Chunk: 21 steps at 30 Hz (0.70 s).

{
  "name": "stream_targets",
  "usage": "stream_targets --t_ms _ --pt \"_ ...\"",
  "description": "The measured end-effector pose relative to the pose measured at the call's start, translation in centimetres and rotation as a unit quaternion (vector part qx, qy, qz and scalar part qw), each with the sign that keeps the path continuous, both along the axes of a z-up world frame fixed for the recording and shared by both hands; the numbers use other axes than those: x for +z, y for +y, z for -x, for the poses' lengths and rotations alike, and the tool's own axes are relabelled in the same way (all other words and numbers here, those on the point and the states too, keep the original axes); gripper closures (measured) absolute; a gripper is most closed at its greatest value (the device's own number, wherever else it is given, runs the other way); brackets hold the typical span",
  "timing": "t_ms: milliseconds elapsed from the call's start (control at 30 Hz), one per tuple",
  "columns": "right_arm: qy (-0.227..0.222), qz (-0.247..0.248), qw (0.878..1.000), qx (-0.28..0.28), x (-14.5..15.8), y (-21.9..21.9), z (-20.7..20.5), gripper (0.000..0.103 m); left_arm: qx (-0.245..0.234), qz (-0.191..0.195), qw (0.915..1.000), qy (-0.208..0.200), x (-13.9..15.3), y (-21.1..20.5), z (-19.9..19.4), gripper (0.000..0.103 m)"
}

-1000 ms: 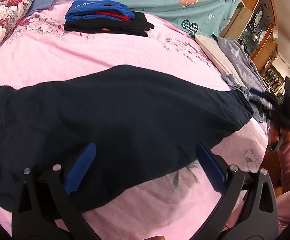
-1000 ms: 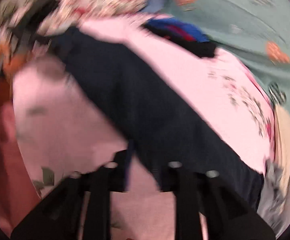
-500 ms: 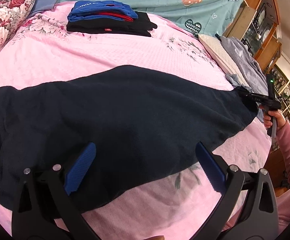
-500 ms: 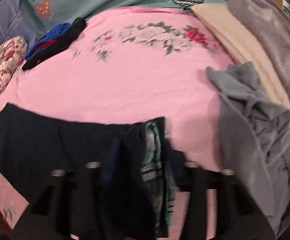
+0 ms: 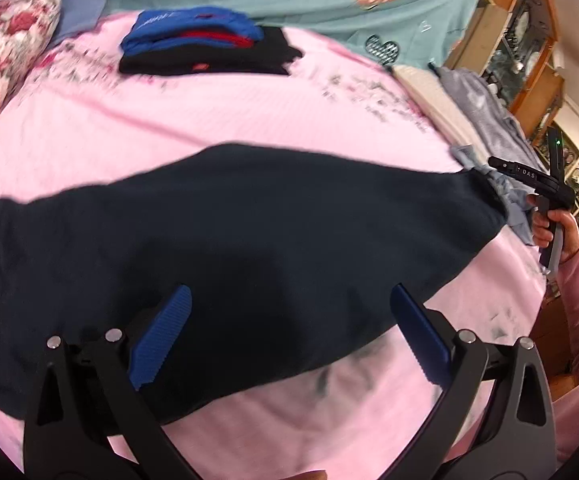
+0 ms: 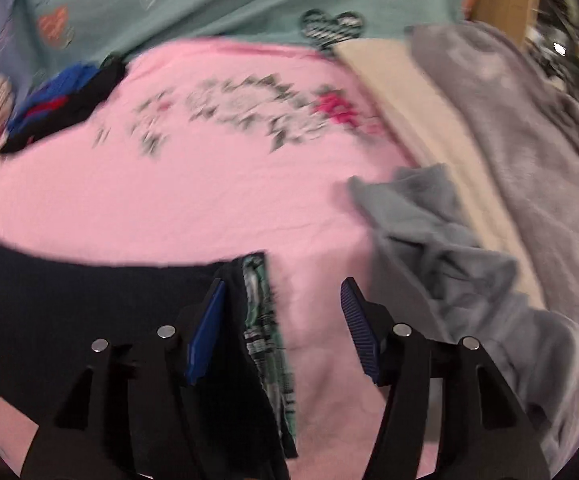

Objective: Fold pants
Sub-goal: 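Smooth the folded pants with the right tool and release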

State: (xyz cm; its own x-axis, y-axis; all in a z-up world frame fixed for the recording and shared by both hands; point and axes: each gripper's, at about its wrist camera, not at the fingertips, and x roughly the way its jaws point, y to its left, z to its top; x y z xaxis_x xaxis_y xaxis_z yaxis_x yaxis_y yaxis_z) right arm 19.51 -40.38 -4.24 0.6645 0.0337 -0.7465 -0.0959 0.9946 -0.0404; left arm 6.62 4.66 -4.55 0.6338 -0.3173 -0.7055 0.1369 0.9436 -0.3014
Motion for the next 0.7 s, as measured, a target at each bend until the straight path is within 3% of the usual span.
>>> stream_targets --t_ms 67,167,267,333,400,467,533,600,667,700 --pt "-0.027 -0.046 0.999 -0.005 2.0 0.5 1.6 0.043 -0.018 0.000 0.9996 -0.021 1.1 -1.8 -0.5 0.002" --pt "-0.024 -0.126 0.987 0.091 3.0 4.7 3.4 0.040 -0.028 -0.043 0.9985 -0.021 1.2 -4.9 -2.4 0.002" --pt "0.047 -0.208 0.957 0.196 0.4 10.2 3.4 0.040 -0.010 -0.054 0.9979 0.034 -0.9 -5.9 -4.9 0.002" --pt "0.088 -0.216 0.947 0.222 -1.7 12.5 2.6 0.040 -0.001 -0.044 0.9975 0.055 -2.0 -5.7 -5.5 0.002" --pt "0.110 -0.185 0.951 0.223 -3.2 12.8 1.8 0.041 -0.003 -0.053 0.9973 0.050 -2.0 -5.8 -5.4 0.002" --pt "0.109 -0.201 0.945 0.233 -3.5 10.7 1.5 0.042 -0.003 -0.058 0.9969 0.052 -2.2 -5.8 -5.5 0.002" --pt "0.105 -0.199 0.952 0.206 -3.2 7.2 1.4 0.042 -0.004 -0.062 0.9967 0.052 -2.2 -5.9 -5.5 0.002" --pt "0.084 -0.164 0.970 0.158 -3.1 2.7 1.7 0.042 -0.004 -0.066 0.9964 0.053 -2.2 -5.8 -5.6 0.002" --pt "0.082 -0.209 0.966 0.127 -3.4 -1.5 2.0 0.049 -0.004 -0.070 0.9961 0.053 -2.3 -5.9 -5.5 0.002" --pt "0.074 -0.193 0.974 0.093 -3.3 -2.8 2.3 0.049 -0.004 -0.074 0.9959 0.052 -2.3 -6.0 -5.5 0.002"
